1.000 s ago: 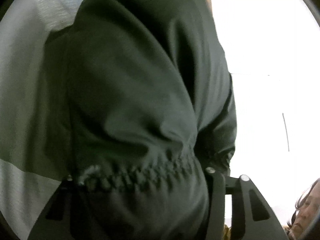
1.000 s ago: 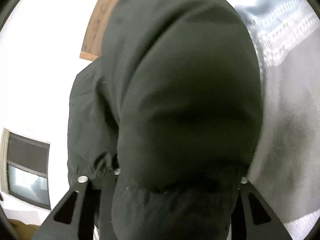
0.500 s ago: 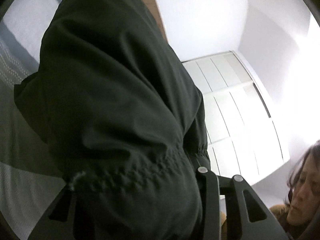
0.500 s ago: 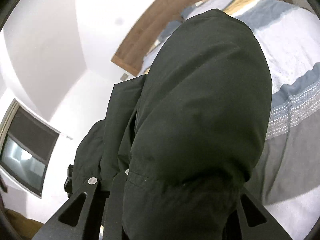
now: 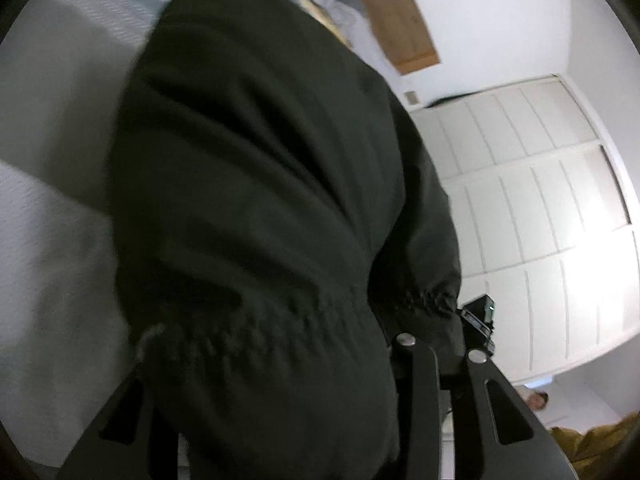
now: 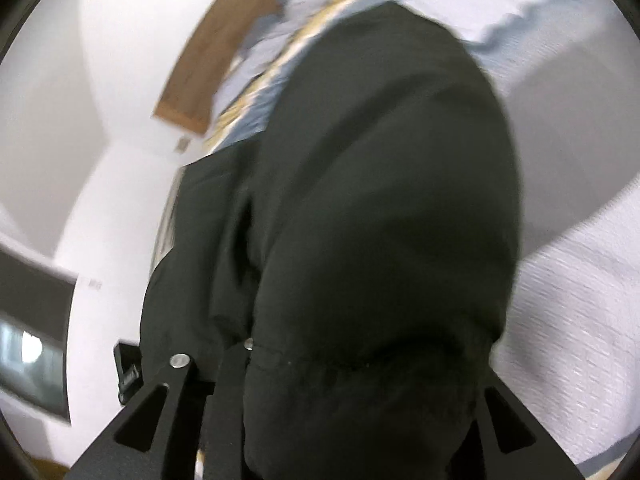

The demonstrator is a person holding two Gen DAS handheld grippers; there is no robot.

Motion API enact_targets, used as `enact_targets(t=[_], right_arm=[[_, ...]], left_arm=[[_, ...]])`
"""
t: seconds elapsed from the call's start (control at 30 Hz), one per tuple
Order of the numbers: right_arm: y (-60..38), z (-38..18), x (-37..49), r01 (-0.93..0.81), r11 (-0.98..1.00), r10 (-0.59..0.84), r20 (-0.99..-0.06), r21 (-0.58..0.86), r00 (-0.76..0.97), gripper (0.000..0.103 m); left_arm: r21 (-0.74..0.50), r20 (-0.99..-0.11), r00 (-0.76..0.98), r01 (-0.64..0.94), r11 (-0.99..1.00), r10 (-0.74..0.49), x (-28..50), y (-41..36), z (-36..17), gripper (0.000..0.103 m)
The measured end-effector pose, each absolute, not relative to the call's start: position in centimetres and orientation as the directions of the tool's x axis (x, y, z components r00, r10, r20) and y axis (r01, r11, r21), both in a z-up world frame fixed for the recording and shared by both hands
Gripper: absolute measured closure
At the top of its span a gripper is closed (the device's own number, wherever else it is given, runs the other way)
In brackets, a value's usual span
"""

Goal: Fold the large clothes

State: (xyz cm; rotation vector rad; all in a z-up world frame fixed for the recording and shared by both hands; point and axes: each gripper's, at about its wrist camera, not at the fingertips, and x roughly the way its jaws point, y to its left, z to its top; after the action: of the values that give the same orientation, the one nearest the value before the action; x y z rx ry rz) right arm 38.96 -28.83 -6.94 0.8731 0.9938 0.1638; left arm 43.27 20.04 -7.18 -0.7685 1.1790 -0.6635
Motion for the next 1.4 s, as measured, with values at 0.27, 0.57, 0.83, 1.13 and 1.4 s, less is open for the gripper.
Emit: enact_targets(t=[0.27,0.57,0.83,1.13,1.4], right_arm=[[-29.8,-6.1,38.4,0.409,0.763,0.275,-0.823,0.501,0.496,0.016],[-34.3,-2.9,35.7,0.493,0.729,0.164,-0.82,0.475,0.548,0.002],[-35.0,0.2,33.1,0.436,0.843,0.055,-0.856,0.316,0.514,0.001],[-32.6,-1.3,33.6,0.396,0.891,0.068,-0.927,0.223,0.369,0.001],[-32.2,-1.8,34.9,0.368,0.918,0.044,-0.961,0.147,0.275,0.001]], left_arm=[[-0.721,-0.665,0.245,0.032,0.692,-0.705,43.1,23.1,-7.5,0.045],[-0.658,-0.716,0.26,0.059,0.751,-0.648,45.4,27.1,-2.3,0.044],[-0.659,-0.697,0.391,-0.016,0.752,-0.602,41.5,30.0,-0.1,0.044],[-0.633,-0.719,0.405,-0.048,0.773,-0.564,39.8,27.6,0.5,0.044],[-0.632,-0.724,0.405,-0.064,0.773,-0.559,39.4,28.1,-1.1,0.044]])
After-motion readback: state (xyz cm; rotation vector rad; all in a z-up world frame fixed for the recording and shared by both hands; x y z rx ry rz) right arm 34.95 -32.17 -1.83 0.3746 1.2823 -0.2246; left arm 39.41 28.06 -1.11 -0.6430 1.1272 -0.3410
